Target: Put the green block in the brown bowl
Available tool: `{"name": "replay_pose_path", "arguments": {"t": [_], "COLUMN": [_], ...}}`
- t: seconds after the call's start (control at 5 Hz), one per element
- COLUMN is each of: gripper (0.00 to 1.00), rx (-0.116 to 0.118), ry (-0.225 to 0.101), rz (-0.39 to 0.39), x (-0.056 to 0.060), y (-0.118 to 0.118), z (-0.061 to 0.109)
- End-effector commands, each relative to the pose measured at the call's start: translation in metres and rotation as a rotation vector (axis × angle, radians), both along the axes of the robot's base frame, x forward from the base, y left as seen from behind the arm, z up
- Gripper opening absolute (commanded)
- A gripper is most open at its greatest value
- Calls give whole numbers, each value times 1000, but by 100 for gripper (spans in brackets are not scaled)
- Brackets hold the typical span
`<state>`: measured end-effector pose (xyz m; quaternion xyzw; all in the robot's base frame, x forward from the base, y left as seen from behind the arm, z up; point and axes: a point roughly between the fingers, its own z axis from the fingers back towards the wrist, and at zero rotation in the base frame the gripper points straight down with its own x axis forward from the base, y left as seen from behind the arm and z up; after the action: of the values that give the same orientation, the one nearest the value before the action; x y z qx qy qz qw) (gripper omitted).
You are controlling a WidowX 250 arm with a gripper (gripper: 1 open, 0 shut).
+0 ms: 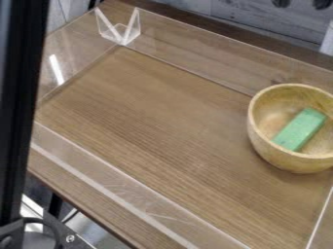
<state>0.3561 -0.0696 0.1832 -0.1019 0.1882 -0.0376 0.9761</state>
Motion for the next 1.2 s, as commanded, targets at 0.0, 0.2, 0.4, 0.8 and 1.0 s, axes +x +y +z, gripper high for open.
{"name": "replay_pose_path", "arguments": {"t": [0.0,0.2,0.4,0.8,1.0], "gripper": [100,100,0,100,100], "rx": [8,36,60,50,52], "ry": [-108,-128,-148,-115,-127], "rz": [-16,-37,-65,-110,-129], "x": [10,5,-3,7,1], "y": [-3,-3,-4,-5,-7], "z": [18,9,-3,0,-12]}}
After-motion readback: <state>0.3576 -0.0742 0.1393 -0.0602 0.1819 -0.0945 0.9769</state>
